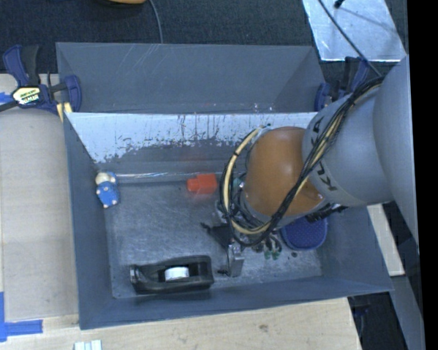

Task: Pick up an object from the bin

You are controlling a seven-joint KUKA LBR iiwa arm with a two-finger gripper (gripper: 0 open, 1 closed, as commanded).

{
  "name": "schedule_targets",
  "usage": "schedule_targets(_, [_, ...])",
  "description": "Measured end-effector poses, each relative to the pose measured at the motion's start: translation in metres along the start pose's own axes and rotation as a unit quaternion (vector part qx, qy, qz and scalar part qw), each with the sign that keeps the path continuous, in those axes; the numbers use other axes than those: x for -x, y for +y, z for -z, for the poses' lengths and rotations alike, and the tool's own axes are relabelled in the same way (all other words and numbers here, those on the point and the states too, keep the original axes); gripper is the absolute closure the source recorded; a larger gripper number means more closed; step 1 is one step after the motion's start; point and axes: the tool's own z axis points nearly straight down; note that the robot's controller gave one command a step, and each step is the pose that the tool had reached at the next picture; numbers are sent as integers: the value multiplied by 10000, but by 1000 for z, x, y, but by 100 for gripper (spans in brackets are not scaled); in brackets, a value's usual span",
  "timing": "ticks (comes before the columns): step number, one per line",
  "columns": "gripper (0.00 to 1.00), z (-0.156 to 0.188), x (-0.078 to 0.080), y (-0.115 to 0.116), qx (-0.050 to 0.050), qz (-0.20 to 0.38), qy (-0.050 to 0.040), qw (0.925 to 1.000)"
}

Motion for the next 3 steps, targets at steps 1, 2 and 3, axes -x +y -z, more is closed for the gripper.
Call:
schedule_targets(1, [100, 1, 1, 0, 1, -5, -10, 10000])
schedule_targets(2, [100, 86, 3, -1, 4, -11, -49, 10000])
schedule_targets(3, [100, 124, 5, -1, 3, -19, -39, 10000])
